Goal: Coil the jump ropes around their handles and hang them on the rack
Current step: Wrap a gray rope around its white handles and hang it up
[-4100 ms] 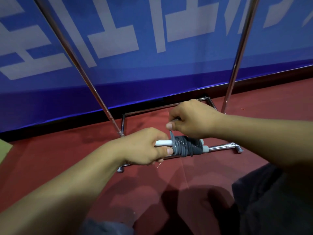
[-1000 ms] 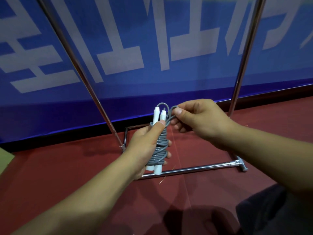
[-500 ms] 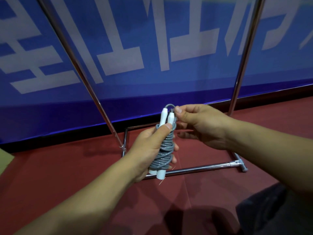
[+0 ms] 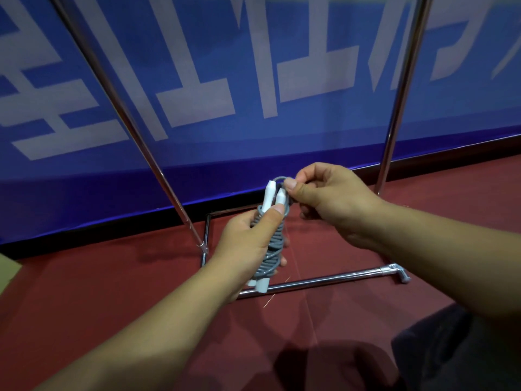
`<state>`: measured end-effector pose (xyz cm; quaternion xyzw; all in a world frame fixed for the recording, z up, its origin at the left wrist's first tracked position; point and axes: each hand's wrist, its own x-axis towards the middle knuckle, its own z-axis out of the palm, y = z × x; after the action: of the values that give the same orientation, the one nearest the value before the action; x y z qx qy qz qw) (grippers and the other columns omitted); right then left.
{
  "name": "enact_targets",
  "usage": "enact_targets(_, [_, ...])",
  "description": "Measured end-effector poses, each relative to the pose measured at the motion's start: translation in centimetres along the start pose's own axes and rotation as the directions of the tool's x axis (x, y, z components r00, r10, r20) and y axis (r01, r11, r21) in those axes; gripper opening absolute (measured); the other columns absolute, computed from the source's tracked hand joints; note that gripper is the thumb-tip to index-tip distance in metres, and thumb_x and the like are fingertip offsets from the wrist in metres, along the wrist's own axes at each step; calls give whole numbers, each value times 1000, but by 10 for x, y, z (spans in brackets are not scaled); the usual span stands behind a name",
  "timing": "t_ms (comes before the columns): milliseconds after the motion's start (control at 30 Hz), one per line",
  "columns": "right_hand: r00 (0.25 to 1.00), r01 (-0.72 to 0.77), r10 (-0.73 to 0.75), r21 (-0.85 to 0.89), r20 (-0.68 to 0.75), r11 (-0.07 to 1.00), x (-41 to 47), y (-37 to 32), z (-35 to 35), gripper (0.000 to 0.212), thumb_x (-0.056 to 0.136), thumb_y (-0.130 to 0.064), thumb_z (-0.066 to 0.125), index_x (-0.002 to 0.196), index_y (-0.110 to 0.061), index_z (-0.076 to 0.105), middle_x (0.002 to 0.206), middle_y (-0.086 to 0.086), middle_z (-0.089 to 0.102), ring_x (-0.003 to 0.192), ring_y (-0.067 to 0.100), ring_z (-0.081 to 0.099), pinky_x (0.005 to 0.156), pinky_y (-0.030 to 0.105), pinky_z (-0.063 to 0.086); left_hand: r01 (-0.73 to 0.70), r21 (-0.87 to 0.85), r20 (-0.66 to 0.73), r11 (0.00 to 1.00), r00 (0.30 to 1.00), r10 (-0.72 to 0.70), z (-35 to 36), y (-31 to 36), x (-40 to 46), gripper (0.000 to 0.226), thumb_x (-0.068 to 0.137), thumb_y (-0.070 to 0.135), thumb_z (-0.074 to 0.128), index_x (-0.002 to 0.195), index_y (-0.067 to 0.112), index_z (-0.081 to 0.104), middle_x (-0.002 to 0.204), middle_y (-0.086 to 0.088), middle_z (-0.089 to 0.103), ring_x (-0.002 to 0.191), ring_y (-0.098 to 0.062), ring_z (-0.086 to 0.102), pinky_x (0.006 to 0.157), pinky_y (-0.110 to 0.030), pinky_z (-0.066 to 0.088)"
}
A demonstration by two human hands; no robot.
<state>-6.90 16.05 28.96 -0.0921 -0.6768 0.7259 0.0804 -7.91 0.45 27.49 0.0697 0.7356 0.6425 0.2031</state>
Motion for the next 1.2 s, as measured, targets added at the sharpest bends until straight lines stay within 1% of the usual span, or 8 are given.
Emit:
enact_targets(167, [976,-207,199,99,86,973,-2,-7,-1,12,101,-18,58,99,-9,65,65,1,65,48,8,50,50,23,49,11,16,-30,1000,999,-11,-2,-2,3,31,96,46,58,87,15,62,68,-8,67,50,-23,61,51,-29,50])
enact_targets(333, [908,-352,328,52,260,935,-4,-6,-7,24,98,-29,60,77,-18,67,62,-7,55,52,6,45,57,26,50,23,29,22,999,999,-24,-3,-5,2,35,95,46,58,86,12,61,71,-12,68,52,-27,61,54,-30,49])
enact_targets(500, [956,-268,268,-18,120,963,-1,-4,-5,27,96,-30,66,72,-20,59,59,-5,53,52,8,48,56,26,52,40,98,-63,994,997,-34,0,-4,6,42,92,53,60,84,12,63,70,-12,70,51,-27,63,55,-32,52])
enact_targets(667, [992,-121,111,197,61,973,9,-26,-1,20,100,-19,59,80,-18,55,59,-3,49,50,9,47,54,24,48,51,79,-158,996,987,-38,4,17,12,66,85,69,58,86,5,71,70,-14,69,49,-22,63,47,-28,52])
enact_targets(833, [999,-45,47,237,-1,971,5,-37,4,20,101,-14,57,81,-16,57,55,-5,51,51,8,49,58,26,46,50,98,-264,994,964,-23,7,31,14,88,58,96,56,73,9,67,78,-24,71,62,-39,70,63,-53,62])
enact_targets(967, [998,-62,68,251,-17,966,8,-57,6,11,102,-16,55,94,-14,62,66,-3,53,51,7,50,53,24,49,44,51,-276,998,961,-28,8,49,13,106,48,102,51,77,1,67,84,-27,70,69,-43,70,75,-60,59])
enact_targets(1100, [999,-10,16,165,-35,986,16,-97,2,12,100,-17,59,92,-15,67,72,-3,58,50,7,51,52,23,49,41,-31,-168,999,985,-46,4,87,11,83,81,80,50,91,0,70,75,-18,74,59,-33,67,60,-33,57])
enact_targets(1200, [999,48,-48,138,-7,989,21,-139,5,8,97,-18,62,91,-16,67,76,-2,63,54,9,53,54,24,48,32,-86,-80,996,996,-39,-2,127,5,74,88,74,46,93,4,69,75,-19,71,56,-31,64,59,-32,52])
